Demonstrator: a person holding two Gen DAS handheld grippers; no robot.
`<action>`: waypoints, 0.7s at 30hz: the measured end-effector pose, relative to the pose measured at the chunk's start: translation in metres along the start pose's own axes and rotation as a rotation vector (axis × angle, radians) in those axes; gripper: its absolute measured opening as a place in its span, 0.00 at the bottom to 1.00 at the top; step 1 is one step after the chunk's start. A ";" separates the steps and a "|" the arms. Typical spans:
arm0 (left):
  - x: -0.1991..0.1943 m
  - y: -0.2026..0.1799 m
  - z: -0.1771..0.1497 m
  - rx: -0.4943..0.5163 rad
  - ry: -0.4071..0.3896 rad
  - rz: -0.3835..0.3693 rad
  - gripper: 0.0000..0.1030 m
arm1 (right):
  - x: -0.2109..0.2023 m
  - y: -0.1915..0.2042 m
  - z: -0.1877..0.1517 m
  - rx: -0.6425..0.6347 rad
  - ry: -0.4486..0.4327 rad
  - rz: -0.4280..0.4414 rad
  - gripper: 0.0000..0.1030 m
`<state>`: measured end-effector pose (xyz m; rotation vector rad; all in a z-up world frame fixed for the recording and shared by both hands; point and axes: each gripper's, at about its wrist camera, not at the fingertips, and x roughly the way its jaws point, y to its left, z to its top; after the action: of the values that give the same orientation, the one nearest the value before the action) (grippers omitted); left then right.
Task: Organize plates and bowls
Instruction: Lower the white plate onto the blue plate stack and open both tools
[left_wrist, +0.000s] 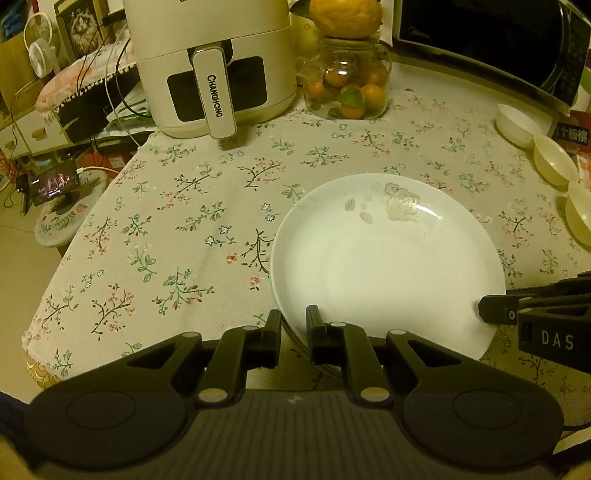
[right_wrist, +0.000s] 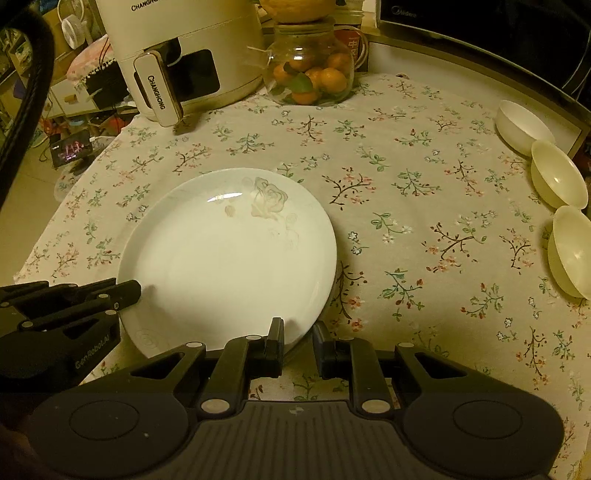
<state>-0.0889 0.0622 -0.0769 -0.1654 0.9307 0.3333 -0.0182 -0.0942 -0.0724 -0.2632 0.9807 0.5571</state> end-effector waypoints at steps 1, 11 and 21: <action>0.000 0.000 0.000 0.000 0.000 0.000 0.12 | 0.000 0.000 0.000 -0.001 0.000 -0.001 0.17; 0.002 0.006 0.004 -0.030 0.022 -0.022 0.16 | 0.001 -0.002 0.002 0.005 0.004 0.021 0.22; -0.002 0.016 0.015 -0.061 -0.005 0.022 0.32 | -0.015 -0.012 0.008 -0.017 -0.051 0.056 0.38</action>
<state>-0.0846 0.0804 -0.0663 -0.2102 0.9187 0.3819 -0.0122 -0.1054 -0.0559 -0.2360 0.9361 0.6212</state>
